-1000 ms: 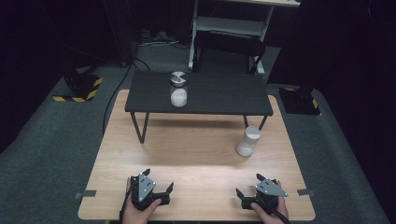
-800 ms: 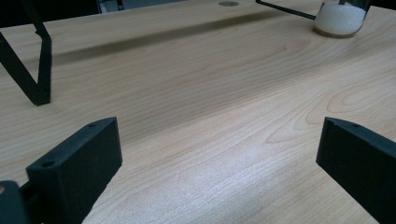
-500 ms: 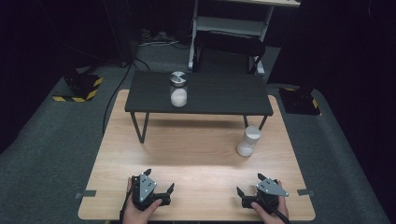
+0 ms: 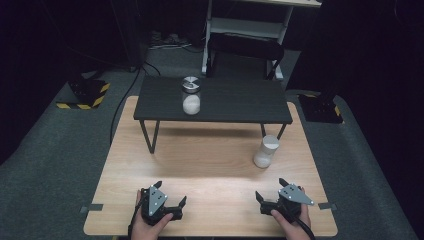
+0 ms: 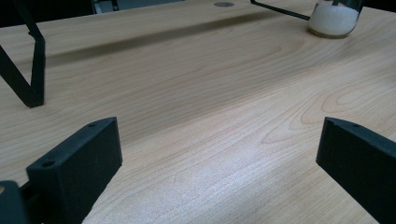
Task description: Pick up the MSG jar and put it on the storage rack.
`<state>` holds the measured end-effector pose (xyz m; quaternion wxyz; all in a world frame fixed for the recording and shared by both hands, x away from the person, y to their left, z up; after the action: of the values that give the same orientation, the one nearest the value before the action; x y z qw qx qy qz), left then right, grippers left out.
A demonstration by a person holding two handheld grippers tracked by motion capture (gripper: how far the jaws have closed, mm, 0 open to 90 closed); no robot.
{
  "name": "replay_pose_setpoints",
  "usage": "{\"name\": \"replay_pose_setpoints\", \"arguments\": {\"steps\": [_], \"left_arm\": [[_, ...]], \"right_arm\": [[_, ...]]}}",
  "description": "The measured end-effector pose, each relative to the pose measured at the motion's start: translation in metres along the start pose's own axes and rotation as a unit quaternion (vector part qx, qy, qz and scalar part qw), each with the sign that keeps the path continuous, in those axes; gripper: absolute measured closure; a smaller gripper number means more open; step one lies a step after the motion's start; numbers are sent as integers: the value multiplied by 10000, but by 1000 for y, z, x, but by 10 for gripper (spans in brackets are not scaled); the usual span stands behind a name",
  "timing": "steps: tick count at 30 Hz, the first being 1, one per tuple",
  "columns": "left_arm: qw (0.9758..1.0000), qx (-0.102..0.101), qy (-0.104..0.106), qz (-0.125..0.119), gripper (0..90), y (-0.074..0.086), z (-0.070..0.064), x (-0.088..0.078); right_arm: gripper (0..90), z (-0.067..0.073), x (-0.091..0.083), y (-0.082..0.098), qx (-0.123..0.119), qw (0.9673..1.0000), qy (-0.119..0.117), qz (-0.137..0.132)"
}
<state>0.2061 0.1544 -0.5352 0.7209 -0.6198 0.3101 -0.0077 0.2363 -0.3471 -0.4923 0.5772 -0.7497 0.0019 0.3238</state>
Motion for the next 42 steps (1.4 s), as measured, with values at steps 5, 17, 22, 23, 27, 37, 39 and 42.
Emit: {"name": "replay_pose_setpoints", "arguments": {"steps": [5,17,22,23,27,37,39,42], "left_arm": [[10000,-3,10,-2,6,0,0,0],[10000,-10,43,-3,5,0,1,0],[10000,-47,42,-26,6,1,1,0],[10000,-47,42,-26,6,1,1,0],[10000,-53,63,-26,6,1,2,0],[10000,-58,68,-31,6,1,2,0],[9999,-70,79,-27,6,1,2,0],[9999,-88,89,-19,6,1,3,0]], "right_arm": [[0,-1,1,-11,-16,9999,91,-130],[0,-10,20,-37,225,9990,300,-243],[0,-16,32,-42,362,9984,343,-253],[0,-16,32,-42,362,9984,343,-253],[0,-18,42,-46,387,9981,408,-261],[0,-22,59,-50,490,9968,559,-290],[0,-24,63,-52,524,9967,569,-263],[6,-27,67,-53,545,9961,608,-329]]}}
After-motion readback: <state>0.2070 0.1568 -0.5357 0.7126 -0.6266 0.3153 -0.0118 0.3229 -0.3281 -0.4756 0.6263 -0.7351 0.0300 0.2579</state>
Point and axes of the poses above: each handheld gripper's, and its own axes: x roughly forward along the jaws, y roughly out of its underside, z roughly to its left, the point moved 3 cm from there along x, roughly forward along the jaws, and after that the axes turned 8 degrees about z, right-handed, at the moved point
